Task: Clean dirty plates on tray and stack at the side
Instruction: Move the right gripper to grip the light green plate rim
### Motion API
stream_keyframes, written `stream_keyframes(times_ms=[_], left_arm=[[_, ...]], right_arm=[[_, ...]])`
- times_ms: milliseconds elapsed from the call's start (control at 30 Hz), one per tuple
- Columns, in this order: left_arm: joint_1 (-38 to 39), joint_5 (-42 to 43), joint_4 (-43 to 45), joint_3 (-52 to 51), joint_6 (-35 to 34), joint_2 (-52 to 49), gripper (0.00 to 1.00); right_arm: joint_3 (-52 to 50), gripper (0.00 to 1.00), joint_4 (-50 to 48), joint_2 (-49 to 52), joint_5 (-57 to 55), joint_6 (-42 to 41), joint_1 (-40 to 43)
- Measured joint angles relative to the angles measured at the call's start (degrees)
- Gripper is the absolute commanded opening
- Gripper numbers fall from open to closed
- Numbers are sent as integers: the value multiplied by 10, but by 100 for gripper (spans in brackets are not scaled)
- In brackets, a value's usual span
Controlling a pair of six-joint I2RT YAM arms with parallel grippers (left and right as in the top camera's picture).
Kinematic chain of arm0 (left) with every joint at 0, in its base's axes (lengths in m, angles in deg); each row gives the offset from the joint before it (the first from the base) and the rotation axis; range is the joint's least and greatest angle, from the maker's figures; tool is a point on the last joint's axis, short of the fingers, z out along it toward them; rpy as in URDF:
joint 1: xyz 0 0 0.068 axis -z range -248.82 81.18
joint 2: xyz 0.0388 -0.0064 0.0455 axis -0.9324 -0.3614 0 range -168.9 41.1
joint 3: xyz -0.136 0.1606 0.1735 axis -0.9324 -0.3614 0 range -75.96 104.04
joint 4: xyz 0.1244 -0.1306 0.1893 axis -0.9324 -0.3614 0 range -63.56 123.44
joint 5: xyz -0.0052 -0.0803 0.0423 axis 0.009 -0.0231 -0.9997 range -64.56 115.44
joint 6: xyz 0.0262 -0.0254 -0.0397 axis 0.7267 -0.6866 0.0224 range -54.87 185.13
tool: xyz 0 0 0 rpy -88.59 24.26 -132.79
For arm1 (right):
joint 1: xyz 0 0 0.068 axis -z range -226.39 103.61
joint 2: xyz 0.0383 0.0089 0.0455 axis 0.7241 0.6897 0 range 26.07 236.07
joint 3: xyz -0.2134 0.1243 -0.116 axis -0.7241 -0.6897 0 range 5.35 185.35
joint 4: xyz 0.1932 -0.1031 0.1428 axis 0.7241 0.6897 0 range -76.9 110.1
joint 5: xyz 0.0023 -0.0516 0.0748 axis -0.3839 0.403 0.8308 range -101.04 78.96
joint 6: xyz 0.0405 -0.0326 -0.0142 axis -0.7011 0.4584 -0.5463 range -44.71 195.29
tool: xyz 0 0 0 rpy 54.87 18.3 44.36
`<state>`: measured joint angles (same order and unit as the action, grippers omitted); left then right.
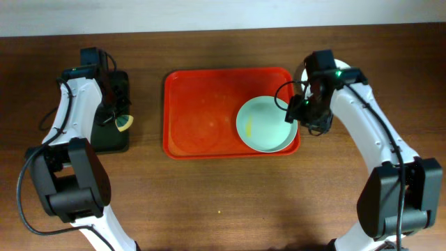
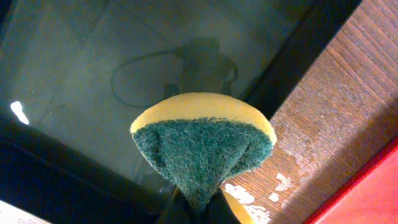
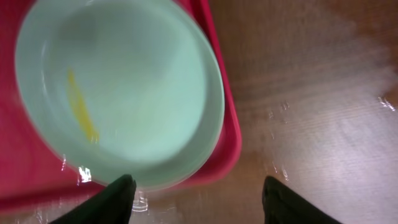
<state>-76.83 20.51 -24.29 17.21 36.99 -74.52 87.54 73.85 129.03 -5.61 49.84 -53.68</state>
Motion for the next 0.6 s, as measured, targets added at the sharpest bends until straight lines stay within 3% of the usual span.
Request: stream_keyframes(times_ms=[233, 600], left_arm=[[0, 0, 0, -1, 0, 0, 0], [0, 0, 0, -1, 0, 0, 0]], right_arm=[[-91, 56, -122, 15, -7, -110, -1], [-101, 56, -148, 74, -12, -149, -43]])
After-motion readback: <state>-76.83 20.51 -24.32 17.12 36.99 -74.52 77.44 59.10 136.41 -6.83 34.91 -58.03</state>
